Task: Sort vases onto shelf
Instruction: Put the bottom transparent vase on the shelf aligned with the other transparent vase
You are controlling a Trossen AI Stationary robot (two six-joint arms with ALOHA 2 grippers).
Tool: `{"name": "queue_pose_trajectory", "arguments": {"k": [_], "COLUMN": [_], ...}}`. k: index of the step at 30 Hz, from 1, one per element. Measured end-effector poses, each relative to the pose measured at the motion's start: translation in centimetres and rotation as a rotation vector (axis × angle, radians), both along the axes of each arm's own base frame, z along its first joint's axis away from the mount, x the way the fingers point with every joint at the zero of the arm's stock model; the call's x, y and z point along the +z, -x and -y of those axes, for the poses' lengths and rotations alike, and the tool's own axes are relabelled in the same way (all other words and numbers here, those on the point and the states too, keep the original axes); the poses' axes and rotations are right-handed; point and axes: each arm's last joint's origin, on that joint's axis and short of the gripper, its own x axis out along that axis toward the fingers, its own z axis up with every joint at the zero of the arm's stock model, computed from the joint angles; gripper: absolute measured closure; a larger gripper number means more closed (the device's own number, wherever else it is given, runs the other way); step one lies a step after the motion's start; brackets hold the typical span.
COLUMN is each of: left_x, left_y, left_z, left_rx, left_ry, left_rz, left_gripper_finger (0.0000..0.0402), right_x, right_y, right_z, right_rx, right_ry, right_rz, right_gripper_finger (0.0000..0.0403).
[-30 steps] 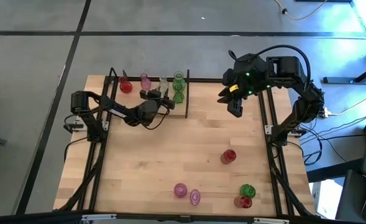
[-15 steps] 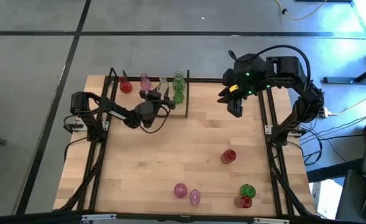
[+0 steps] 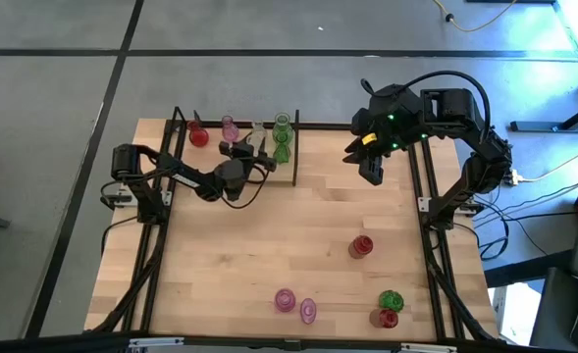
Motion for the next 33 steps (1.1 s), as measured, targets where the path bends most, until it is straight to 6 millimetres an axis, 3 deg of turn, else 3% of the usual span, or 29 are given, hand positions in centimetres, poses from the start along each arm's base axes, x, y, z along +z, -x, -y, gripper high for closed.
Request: {"name": "queue_pose_trajectory", "arguments": {"k": [14, 19, 23, 27, 33], "left_x": [0.7, 2.9, 6.1, 8.2, 6.6], "left_y": [0.1, 0.5, 1.4, 2.5, 2.3], "left_z": [-0.1, 0.8, 3.1, 6.3, 9.5], "left_rx": [0.007, 0.039, 0.030, 0.044, 0.022], "left_ry": [-0.018, -0.097, -0.152, -0.092, -0.018], "left_rz": [0.069, 0.054, 0.037, 0.047, -0.007], "left_gripper_finger": [0.0155, 0.0155, 0.0157, 0.0195, 0.0335], "right_x": [0.0, 0.0, 0.0, 0.2, 1.1], "right_y": [0.0, 0.0, 0.0, -0.2, -1.1], "right_z": [0.0, 0.0, 0.0, 0.0, 0.1], "right_rx": [-0.007, -0.007, -0.006, -0.007, 0.007], "right_ry": [-0.006, -0.006, -0.005, -0.001, 0.003], "right_rz": [0.000, 0.000, 0.002, 0.033, 0.163], "right_gripper_finger": [0.0290, 0.0290, 0.0290, 0.0290, 0.0290]}}
